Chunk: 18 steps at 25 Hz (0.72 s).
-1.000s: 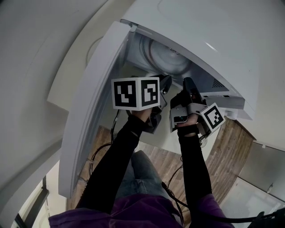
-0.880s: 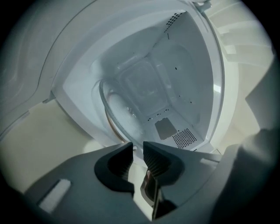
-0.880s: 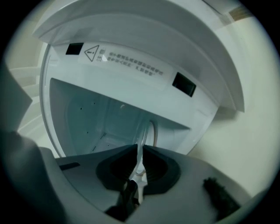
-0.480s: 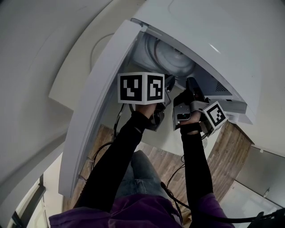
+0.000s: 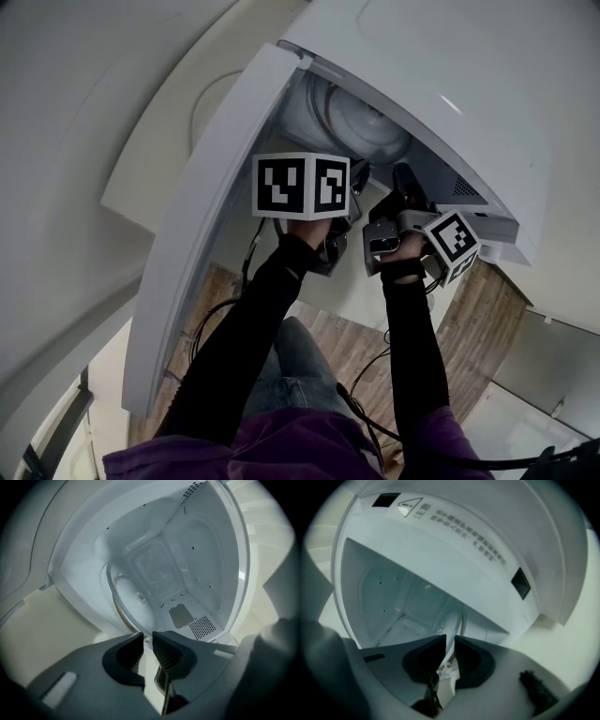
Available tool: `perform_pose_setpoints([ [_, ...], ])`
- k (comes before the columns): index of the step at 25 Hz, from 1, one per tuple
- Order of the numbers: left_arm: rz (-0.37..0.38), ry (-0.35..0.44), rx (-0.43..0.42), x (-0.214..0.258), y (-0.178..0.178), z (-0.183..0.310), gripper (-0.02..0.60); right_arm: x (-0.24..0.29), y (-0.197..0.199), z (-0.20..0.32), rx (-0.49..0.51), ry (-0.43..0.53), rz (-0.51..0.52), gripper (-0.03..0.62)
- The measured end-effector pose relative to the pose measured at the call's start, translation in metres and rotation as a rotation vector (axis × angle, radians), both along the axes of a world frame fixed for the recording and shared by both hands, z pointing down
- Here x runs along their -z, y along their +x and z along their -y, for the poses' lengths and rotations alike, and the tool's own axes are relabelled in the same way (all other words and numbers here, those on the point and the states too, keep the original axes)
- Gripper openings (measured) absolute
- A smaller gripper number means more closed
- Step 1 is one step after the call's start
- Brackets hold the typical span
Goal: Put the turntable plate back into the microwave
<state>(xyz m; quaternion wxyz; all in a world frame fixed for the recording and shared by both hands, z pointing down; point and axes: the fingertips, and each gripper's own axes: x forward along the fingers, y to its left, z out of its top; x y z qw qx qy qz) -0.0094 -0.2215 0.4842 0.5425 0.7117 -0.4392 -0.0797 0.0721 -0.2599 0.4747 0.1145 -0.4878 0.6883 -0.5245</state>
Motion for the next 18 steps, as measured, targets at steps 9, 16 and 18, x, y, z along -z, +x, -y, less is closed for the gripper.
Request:
perform_pose_setpoints([
  [9,0.007,-0.011,-0.007,-0.006,0.002,0.001,0.069,-0.003,0.000,0.000,0.040,0.015,-0.169,0.064],
  [16,0.006,-0.019,-0.027,-0.010,0.009,-0.001,0.064,-0.004,0.010,-0.001,0.019,0.017,-0.216,0.064],
  [18,0.007,-0.020,-0.030,-0.010,0.011,-0.001,0.063,-0.004,0.011,-0.001,0.022,0.016,-0.223,0.064],
])
